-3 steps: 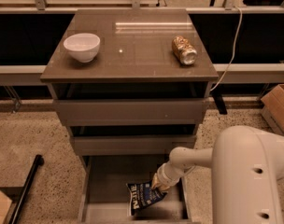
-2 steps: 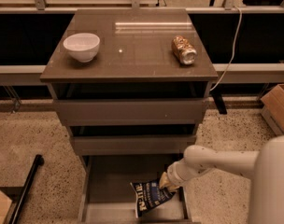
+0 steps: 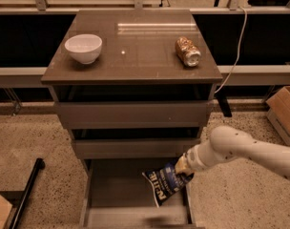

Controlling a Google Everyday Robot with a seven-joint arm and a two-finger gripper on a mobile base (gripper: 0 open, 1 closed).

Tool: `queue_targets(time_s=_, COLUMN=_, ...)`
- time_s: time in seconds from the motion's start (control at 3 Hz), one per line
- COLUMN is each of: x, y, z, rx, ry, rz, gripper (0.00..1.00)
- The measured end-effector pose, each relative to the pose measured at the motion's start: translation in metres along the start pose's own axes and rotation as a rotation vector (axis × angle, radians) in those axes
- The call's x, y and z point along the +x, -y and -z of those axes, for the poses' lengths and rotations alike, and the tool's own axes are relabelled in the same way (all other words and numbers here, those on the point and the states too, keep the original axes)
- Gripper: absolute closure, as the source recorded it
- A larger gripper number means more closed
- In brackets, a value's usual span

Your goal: Pick blue chip bag from bottom drawer and place on counter

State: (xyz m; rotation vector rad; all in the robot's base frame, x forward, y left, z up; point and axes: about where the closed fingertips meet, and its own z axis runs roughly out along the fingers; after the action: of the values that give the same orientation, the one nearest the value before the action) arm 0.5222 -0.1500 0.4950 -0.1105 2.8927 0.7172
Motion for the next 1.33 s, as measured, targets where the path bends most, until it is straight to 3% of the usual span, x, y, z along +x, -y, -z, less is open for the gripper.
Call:
queue_targets(time_s=0.33, x=-0.035, y=-0.009, z=0.067, rx=0.059, ry=0.096, rz=0.089, gripper=1.00)
queue_targets(time_s=1.0, x=-0.097, y=-0.069, z=0.215, rx=0.253, ry=0.313, rz=0.277, gripper=1.00)
queue_targets(time_s=1.33, x=-0.102, y=-0.079, z=0.234, rx=0.271, ry=0.342, rz=0.297, gripper=1.00)
